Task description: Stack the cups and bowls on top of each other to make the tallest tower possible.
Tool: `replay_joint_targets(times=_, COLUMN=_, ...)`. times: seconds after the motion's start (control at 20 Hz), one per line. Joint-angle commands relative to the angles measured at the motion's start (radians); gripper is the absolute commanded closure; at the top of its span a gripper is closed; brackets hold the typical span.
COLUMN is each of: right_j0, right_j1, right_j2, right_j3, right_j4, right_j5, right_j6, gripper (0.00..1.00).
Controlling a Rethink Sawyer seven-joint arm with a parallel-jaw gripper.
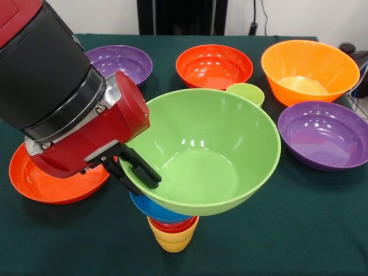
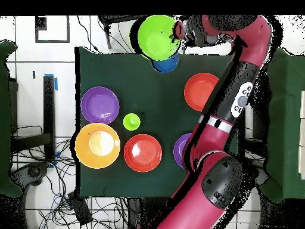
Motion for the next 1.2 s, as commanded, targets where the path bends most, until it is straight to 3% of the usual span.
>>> replay_joint_targets(times=0.05, right_j0=-0.015, right_j1=0.002, right_j2=0.037, right_j3=-0.079, right_j4=-0.129, right_j5=0.133, right_j6=-0.382, gripper=1.0)
replay_joint_targets(times=0.7, right_j0=-0.036, right_j1=0.013, right_j2=0.08, right_j3=-0.073, right_j4=-0.191, right_j5=0.143, right_j6=-0.404, gripper=1.0)
replay_joint_targets(times=1.2, right_j0=-0.061, right_j1=0.023, right_j2=0.009, right_j3=-0.009, right_j4=-0.106, right_j5=0.119, right_j6=-0.355, gripper=1.0)
